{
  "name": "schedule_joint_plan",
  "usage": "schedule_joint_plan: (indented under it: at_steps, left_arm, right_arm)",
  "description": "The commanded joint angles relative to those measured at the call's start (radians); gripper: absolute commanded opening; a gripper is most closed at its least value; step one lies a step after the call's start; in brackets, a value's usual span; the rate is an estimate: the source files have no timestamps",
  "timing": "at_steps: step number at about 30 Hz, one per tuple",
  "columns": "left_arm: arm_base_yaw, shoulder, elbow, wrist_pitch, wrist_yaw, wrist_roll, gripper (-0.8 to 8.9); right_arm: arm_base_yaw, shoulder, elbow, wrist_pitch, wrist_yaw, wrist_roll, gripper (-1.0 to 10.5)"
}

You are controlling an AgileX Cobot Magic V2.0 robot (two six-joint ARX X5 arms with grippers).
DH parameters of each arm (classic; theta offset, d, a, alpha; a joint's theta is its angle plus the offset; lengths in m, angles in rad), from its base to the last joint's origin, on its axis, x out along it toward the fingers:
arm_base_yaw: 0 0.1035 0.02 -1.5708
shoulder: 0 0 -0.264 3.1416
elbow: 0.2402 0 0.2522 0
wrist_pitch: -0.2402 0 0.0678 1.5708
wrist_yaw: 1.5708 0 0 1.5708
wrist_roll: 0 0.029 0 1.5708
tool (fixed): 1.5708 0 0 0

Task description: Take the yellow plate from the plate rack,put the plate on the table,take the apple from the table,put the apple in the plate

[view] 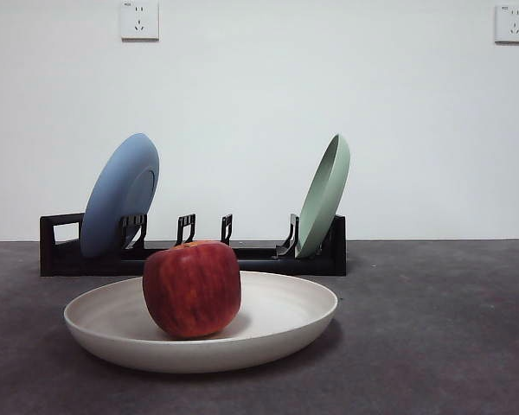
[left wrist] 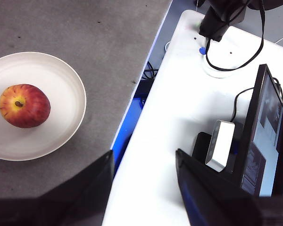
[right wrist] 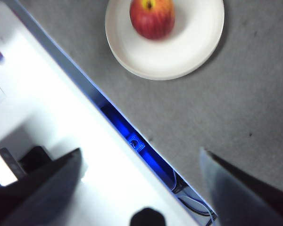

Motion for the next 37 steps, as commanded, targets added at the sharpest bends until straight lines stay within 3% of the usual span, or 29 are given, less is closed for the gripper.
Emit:
schedule_joint_plan:
  at_steps: [1,6,14,18,28,37]
  left_arm:
    - [0.002,-0.001,-0.001,0.005,0.003,0.012,2.20]
    - [0.002,-0.001,-0.001,0.006,0.003,0.011,2.20]
    - [0.002,-0.001,-0.001,0.006,0.003,0.011,2.08]
    - [0.002,-0.001,-0.001,0.007,0.003,0.011,-0.16]
    - [0.002,-0.001,-0.001,0.009,-0.004,0.012,-0.04]
    - [0.002,0.000,-0.001,0.011,-0.004,0.012,-0.04]
  right_arm:
    - [0.004,-0.031,-0.010,-0.023,-0.002,0.030,2.2]
    - [0.004,-0.064,-0.010,-0.023,-0.004,0.031,-0.2]
    - [0.004,-0.062,-0.010,-0.023,-0.004,0.031,-0.1]
    - [0.004,-0.063,-0.010,-0.023,-0.003,0.031,-0.1]
    - [0.004,-0.063,-0.010,-0.022,0.002,0.040,0.0]
    - [0.004,-0.062,-0.010,-0.022,0.147,0.040,0.0]
